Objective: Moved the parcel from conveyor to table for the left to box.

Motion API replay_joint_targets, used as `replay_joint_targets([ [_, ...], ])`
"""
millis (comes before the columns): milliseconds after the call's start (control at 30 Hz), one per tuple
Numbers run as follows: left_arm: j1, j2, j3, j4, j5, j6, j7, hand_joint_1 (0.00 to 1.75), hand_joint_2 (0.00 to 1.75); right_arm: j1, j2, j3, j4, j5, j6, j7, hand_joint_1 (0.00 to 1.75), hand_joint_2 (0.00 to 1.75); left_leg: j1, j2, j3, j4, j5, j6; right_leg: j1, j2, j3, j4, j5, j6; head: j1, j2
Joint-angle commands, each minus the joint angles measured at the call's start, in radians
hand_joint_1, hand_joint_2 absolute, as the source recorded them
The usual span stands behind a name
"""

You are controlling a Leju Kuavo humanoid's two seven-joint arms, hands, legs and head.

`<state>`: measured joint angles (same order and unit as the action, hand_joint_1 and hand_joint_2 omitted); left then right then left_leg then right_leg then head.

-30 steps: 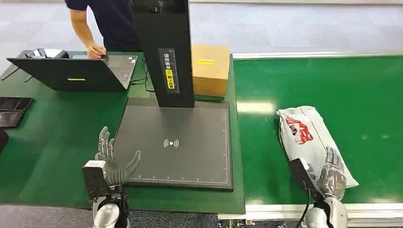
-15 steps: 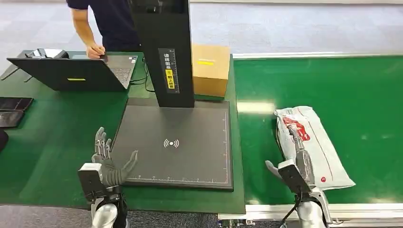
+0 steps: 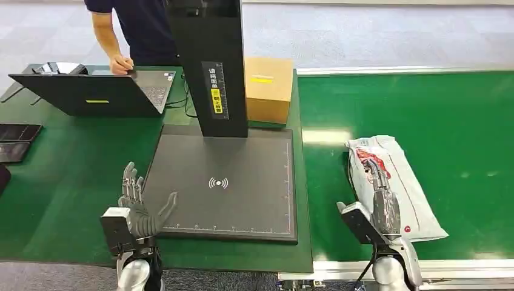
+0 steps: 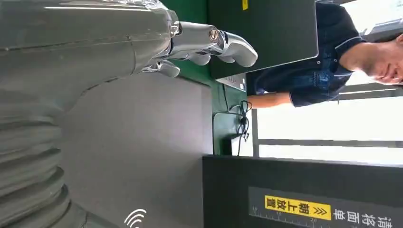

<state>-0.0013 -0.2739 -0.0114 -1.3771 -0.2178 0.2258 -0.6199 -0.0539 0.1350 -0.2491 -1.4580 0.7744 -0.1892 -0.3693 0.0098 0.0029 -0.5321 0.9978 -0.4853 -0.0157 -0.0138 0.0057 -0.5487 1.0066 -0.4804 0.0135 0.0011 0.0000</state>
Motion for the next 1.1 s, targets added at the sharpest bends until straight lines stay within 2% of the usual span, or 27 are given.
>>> replay_joint_targets([
  [33, -0.008, 0.013, 0.008, 0.042, 0.007, 0.006, 0.003, 0.0, 1.75, -0.08, -0.046, 0.014, 0.134, 0.024, -0.028, 0.012, 0.0, 1.75, 0.0, 0.001, 0.001, -0.001, 0.001, 0.0, 0.0, 0.001, 0.0, -0.002, 0.001, -0.001, 0.0, 0.0],
  [200, -0.009, 0.012, 0.015, 0.045, 0.012, 0.01, 0.003, 0.0, 1.75, -0.096, -0.057, 0.005, 0.165, 0.029, -0.05, 0.02, 0.0, 1.75, 0.0, 0.001, 0.001, -0.002, 0.001, 0.001, 0.001, 0.001, 0.0, -0.002, 0.002, -0.001, 0.0, 0.0],
  [367, 0.013, 0.008, 0.014, 0.016, 0.022, 0.028, -0.008, 0.0, 1.75, -0.13, -0.072, -0.029, 0.228, 0.067, -0.129, 0.114, 0.0, 1.75, 0.0, 0.001, 0.001, -0.001, 0.001, 0.0, 0.0, 0.001, 0.001, -0.001, 0.001, 0.0, 0.0, 0.0],
  [633, 0.003, 0.005, 0.0, 0.026, 0.017, 0.027, 0.007, 0.0, 1.75, -0.1, -0.072, -0.085, 0.227, 0.106, -0.174, 0.208, 0.0, 1.75, 0.0, -0.002, 0.0, -0.001, 0.001, 0.001, 0.0, -0.002, 0.001, -0.002, 0.001, -0.001, 0.0, 0.0],
  [800, 0.002, 0.012, -0.005, 0.03, 0.014, 0.04, 0.006, 0.0, 1.75, -0.109, -0.068, -0.101, 0.255, 0.119, -0.179, 0.222, 0.0, 1.75, 0.0, -0.002, 0.0, -0.001, 0.002, 0.001, 0.0, -0.003, 0.001, -0.002, 0.001, -0.001, 0.0, 0.0],
  [867, 0.005, 0.01, -0.008, 0.024, 0.012, 0.047, 0.005, 0.0, 1.75, -0.131, -0.066, -0.113, 0.297, 0.161, -0.218, 0.251, 0.0, 1.75, 0.0, -0.001, 0.001, -0.001, 0.001, 0.0, 0.0, -0.001, 0.0, -0.001, 0.001, 0.0, 0.0, 0.0],
  [1100, 0.006, 0.003, -0.013, 0.015, -0.002, 0.071, 0.01, 0.0, 1.75, -0.134, -0.069, -0.172, 0.418, 0.165, -0.244, 0.258, 0.0, 1.75, 0.001, -0.001, 0.001, -0.002, 0.001, 0.001, 0.001, -0.002, 0.001, -0.003, 0.002, -0.001, 0.0, 0.0],
])
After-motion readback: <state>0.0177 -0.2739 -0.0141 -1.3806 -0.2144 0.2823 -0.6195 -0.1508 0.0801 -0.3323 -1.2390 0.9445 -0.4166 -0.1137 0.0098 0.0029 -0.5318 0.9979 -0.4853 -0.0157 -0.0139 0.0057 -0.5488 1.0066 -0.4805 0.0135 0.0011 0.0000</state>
